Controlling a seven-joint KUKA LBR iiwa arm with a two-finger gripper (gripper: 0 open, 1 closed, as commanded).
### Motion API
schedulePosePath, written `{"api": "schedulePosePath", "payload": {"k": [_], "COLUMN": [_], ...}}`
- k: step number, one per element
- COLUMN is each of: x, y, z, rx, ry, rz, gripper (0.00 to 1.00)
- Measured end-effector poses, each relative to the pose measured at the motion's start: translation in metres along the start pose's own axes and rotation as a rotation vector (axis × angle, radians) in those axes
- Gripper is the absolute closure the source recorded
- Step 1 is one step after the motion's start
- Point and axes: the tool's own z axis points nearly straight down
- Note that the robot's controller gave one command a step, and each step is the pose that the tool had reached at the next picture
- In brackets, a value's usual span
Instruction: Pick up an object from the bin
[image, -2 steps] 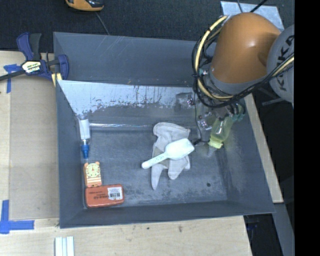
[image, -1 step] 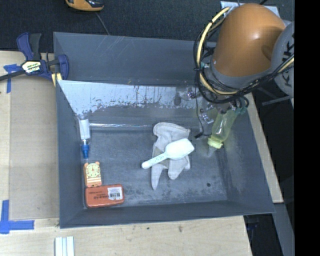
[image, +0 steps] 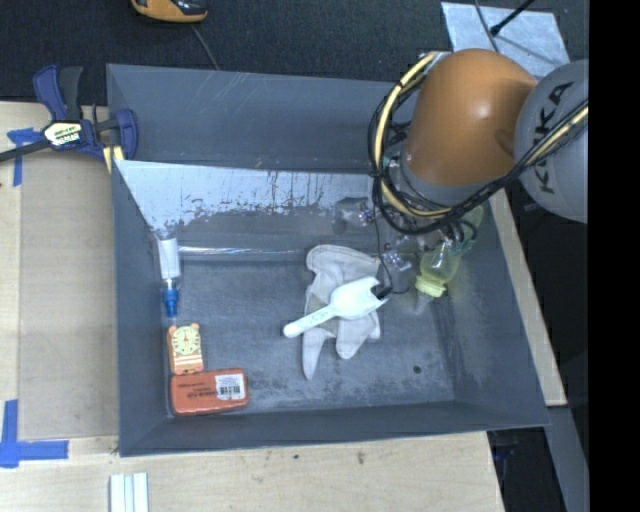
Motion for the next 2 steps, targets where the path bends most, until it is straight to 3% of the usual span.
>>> {"api": "schedulePosePath", "payload": {"k": [1,2], "x": [0.009,0.014], "y": [-0.003,0.002], "z": [0.04,0.075], "rx": [-0.005,-0.004], "ry": [0.008,0.005], "rz": [-0.186,-0.422], "gripper": [0.0,0.0]}}
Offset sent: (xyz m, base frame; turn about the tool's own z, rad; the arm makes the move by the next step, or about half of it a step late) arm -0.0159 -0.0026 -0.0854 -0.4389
